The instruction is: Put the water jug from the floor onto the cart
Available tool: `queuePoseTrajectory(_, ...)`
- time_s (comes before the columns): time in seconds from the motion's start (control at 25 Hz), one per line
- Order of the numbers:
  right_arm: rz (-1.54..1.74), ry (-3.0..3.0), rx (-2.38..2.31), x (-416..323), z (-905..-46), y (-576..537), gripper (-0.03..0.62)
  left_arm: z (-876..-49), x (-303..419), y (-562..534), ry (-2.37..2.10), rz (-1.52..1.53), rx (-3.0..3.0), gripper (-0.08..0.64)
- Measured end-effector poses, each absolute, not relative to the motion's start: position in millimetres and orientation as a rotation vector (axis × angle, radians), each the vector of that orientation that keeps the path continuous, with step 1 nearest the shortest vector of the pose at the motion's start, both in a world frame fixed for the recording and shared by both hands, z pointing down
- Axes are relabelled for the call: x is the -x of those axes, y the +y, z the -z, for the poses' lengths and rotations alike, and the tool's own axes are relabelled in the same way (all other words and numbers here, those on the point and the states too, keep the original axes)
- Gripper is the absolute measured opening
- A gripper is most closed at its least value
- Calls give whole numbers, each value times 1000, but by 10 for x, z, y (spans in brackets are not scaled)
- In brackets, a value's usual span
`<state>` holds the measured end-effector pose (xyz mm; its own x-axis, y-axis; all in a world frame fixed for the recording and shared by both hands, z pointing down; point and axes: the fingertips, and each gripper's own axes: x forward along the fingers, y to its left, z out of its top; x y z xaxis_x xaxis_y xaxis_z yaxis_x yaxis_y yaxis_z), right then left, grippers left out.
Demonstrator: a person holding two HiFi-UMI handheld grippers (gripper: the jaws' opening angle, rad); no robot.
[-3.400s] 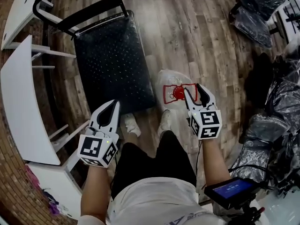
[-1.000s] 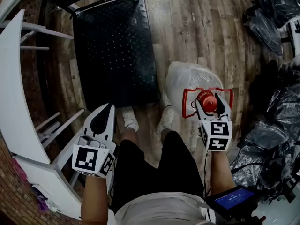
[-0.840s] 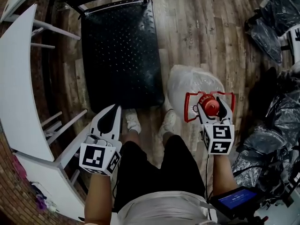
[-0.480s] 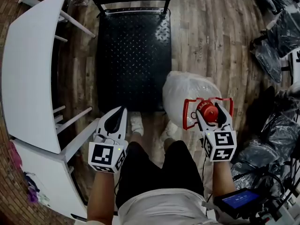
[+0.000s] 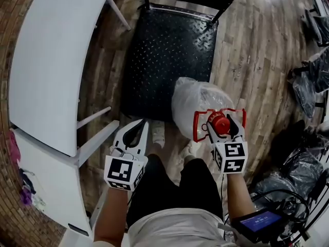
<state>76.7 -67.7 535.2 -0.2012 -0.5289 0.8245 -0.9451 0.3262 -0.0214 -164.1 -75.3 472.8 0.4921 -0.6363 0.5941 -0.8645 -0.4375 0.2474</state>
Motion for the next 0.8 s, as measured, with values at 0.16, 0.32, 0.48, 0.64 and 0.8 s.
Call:
queuePoseTrajectory(0.16,-719,-1841,-1277,-519,-5569,-725,316,-4777,1797,-699,-1236,-583,-2193,2)
queuePoseTrajectory(0.32,-722,-1834,-1268,-411,-5692,-780,316,-4796,1849,-698,-1229,-587,-2196,2)
queuePoseTrajectory(0.48,-712,-1837,-1219,-290,-5812,-833,316,-4831,1878,-739,-1227,-586,-2187,2)
queuePoseTrajectory(0.64,-707,-1830,-1210,-255,-5874,-841,316,-4853,1850,-751,-1212,-589,-2188,2)
queuePoseTrajectory(0.8,-684,-1839,-1190,-194,-5897,-840,316,-4888,1851,-742,-1206,-582,-2175,2)
